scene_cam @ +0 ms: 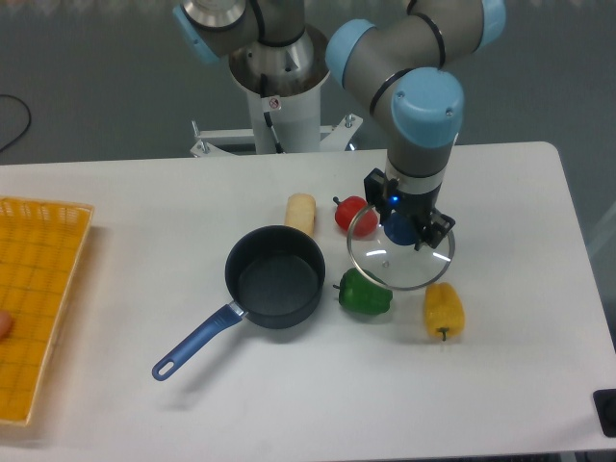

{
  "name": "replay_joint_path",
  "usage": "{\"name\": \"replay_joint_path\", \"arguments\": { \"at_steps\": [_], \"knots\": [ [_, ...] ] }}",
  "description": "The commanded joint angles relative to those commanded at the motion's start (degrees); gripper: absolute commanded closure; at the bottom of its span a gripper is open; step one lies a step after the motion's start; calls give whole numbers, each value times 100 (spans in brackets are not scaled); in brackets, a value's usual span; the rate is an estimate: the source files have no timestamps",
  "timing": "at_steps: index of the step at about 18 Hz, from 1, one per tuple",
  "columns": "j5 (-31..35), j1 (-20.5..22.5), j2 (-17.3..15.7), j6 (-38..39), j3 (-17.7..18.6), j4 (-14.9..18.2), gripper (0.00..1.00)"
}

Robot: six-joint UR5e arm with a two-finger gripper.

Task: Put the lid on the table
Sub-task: 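Carry the glass lid by its knob away from the peppers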

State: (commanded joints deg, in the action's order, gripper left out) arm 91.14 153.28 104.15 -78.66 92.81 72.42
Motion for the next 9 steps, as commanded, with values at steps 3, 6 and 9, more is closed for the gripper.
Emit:
{"name": "replay_joint_path", "arguments": {
  "at_steps": [3, 6, 9],
  "knots": [
    [18, 140, -26, -97, 53, 9, 43],
    [18, 246, -44, -396, 62, 70, 42],
    [9, 351, -35, -448, 97, 70, 42]
  ]
}}
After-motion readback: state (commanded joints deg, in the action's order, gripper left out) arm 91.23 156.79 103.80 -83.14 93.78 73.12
